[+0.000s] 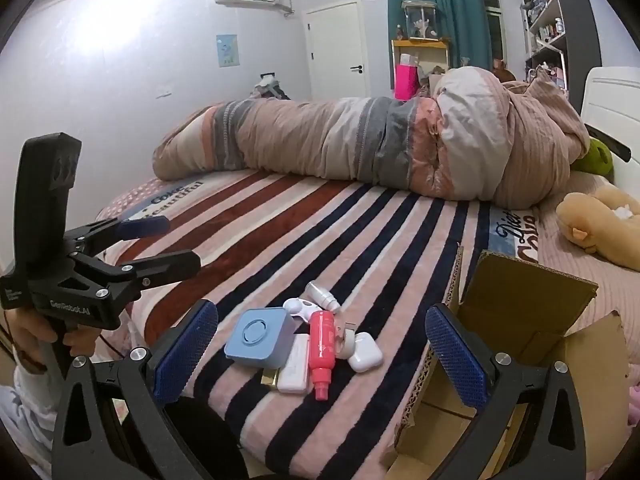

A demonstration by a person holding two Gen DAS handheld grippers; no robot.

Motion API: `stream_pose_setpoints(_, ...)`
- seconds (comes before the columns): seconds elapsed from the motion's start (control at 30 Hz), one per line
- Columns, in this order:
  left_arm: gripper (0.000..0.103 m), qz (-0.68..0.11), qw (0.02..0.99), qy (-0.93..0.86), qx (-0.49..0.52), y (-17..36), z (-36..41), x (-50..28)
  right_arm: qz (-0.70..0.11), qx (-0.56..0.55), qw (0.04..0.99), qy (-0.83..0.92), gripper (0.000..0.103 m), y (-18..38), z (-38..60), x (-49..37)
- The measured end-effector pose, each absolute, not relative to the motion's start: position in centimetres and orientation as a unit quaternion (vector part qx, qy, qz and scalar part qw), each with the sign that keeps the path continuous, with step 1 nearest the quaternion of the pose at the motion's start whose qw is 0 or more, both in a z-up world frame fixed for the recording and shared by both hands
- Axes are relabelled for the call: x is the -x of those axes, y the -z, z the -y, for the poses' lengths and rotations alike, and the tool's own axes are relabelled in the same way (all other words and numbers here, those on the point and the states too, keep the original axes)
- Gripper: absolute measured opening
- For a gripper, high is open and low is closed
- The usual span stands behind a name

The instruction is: Organize rigid objects

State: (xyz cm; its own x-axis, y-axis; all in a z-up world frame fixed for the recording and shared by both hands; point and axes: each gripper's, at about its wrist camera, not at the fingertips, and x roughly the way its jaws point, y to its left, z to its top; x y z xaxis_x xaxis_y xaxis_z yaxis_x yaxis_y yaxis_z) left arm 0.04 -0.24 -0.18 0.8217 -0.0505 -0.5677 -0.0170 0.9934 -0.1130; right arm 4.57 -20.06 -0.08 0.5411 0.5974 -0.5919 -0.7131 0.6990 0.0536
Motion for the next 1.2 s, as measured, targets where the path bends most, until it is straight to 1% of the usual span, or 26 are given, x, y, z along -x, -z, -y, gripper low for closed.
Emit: stream_pose_setpoints(1.2, 0.103, -0.305, 0.951, 0.006, 0.056, 0.85, -0.14, -0.61, -0.296, 0.092, 0.879, -0.362, 0.103, -0.05, 20.88, -4.72)
